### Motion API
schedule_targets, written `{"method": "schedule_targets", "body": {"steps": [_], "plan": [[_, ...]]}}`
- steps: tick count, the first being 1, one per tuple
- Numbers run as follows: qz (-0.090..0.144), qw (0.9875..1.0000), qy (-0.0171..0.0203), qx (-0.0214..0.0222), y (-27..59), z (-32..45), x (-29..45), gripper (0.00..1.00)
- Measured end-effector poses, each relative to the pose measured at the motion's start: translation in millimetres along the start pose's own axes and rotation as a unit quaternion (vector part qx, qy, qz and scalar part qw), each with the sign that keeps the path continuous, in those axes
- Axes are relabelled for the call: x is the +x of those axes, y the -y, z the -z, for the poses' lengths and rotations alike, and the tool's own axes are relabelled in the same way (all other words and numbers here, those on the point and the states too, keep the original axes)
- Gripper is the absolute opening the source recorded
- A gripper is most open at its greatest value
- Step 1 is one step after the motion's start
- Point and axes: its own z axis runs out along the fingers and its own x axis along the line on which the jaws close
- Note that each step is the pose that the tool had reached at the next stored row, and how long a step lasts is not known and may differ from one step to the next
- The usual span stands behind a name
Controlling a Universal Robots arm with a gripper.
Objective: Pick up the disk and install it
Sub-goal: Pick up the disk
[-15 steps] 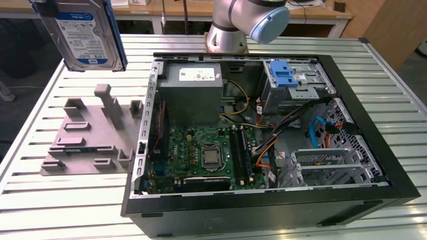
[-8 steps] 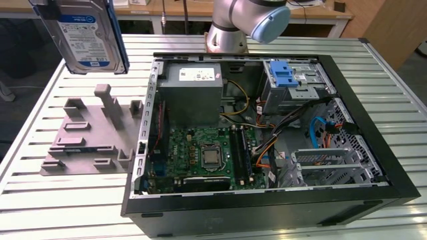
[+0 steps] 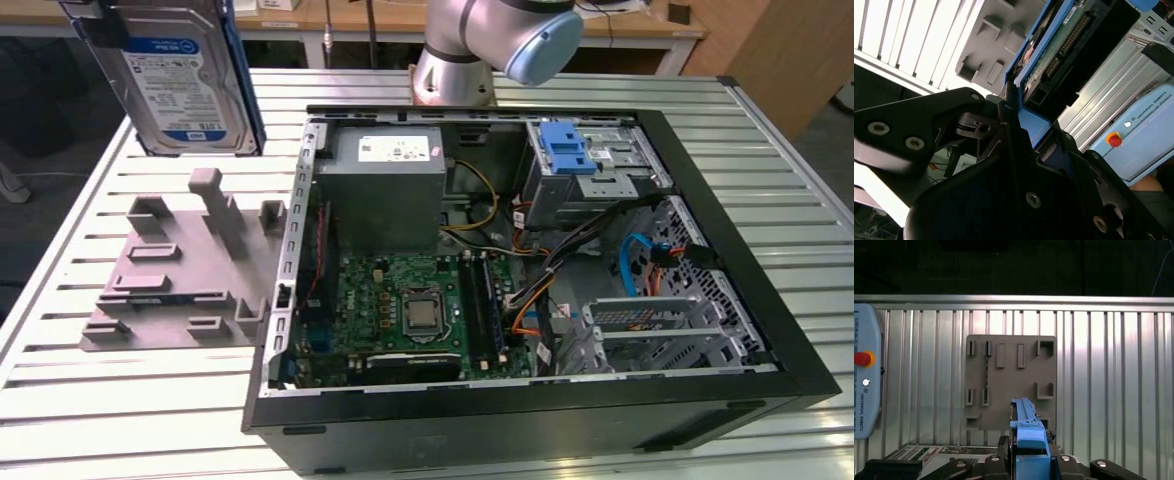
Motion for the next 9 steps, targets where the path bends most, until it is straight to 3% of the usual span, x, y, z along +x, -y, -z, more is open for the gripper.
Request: {"method": "schedule_targets", "body": {"steps": [5, 9], "plan": [[0.0, 0.9999, 0.0107, 0.0, 5.5, -0.5, 6.2, 0.36], [0.0, 0.9999, 0.0117, 0.0001, 13.1, -0.3, 13.7, 0.36]]}}
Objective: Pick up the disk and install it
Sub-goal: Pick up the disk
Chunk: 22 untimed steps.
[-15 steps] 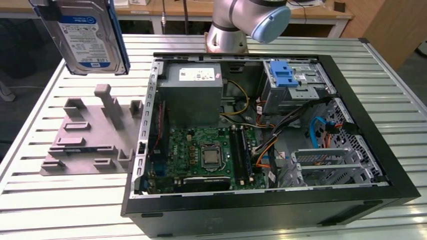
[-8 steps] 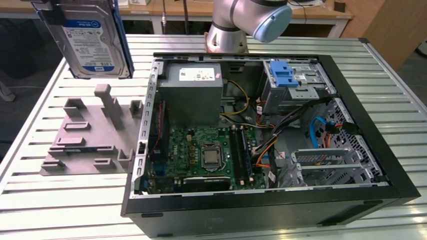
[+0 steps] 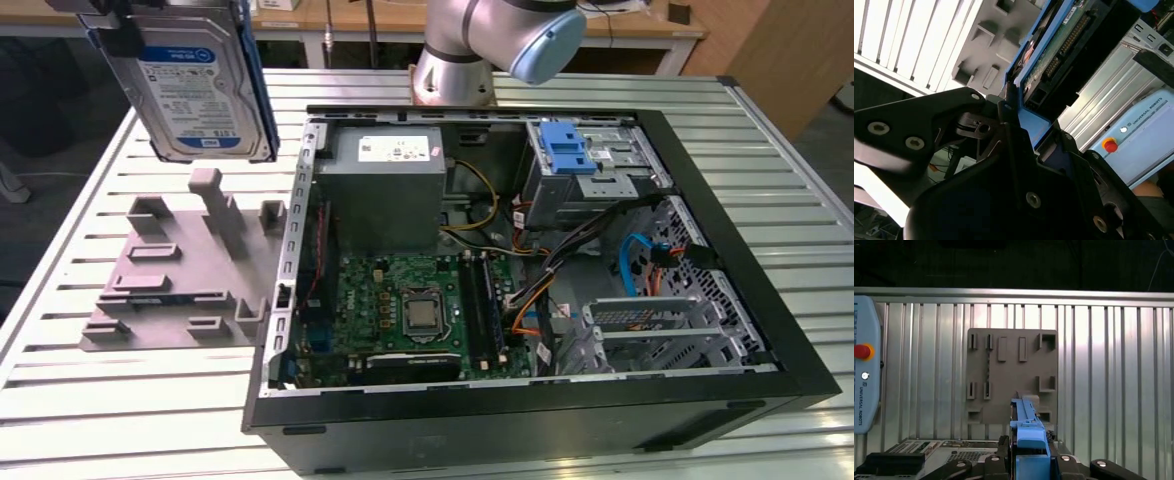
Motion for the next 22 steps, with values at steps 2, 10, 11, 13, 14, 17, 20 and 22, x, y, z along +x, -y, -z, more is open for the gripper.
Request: {"method": "schedule_targets", "body": {"steps": [2, 10, 11, 13, 14, 17, 20, 22], "plan": [[0.0, 1.0, 0.0, 0.0, 4.2, 0.2, 2.5, 0.36], [0.0, 1.0, 0.0, -0.0004, 32.5, 1.4, 16.0, 0.36], [0.0, 1.0, 0.0, -0.0004, 34.7, 1.5, 17.1, 0.36], [0.0, 1.0, 0.0, -0.0006, 39.3, 1.7, 19.3, 0.36], [0.0, 1.0, 0.0, -0.0006, 41.4, 1.8, 20.3, 0.36], [0.0, 1.0, 0.0, -0.0009, 48.3, 2.1, 22.9, 0.36], [0.0, 1.0, 0.0, -0.0013, 56.5, 2.4, 25.2, 0.36], [0.0, 1.0, 0.0, -0.0017, 62.4, 2.6, 26.5, 0.36]]}}
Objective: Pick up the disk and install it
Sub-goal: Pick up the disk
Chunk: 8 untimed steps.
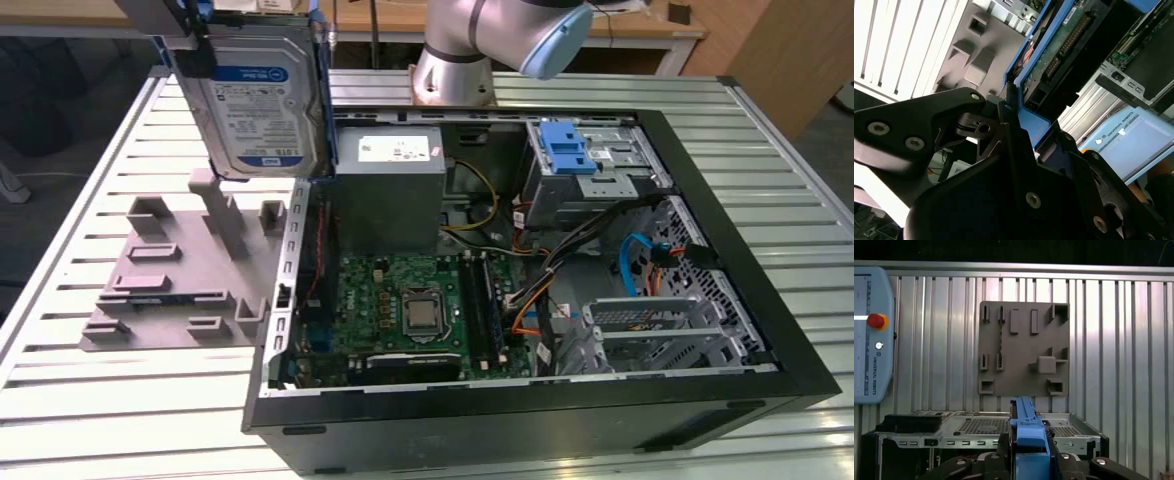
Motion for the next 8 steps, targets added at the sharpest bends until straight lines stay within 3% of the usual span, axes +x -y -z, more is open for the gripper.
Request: {"method": "schedule_targets", "body": {"steps": [8], "plan": [[0.0, 1.0, 0.0, -0.0016, 22.3, 0.9, 5.1, 0.36]]}}
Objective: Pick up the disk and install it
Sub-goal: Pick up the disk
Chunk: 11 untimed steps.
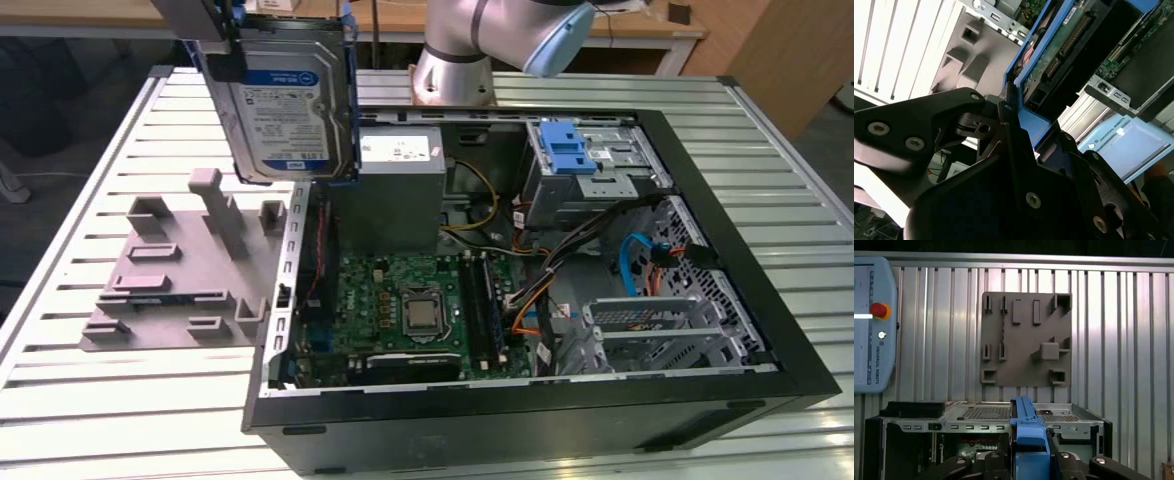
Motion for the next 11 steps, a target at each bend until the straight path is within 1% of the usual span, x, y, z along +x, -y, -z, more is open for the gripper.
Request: {"method": "schedule_targets", "body": {"steps": [11], "plan": [[0.0, 1.0, 0.0, -0.0017, 28.1, 1.2, 7.2, 0.36]]}}
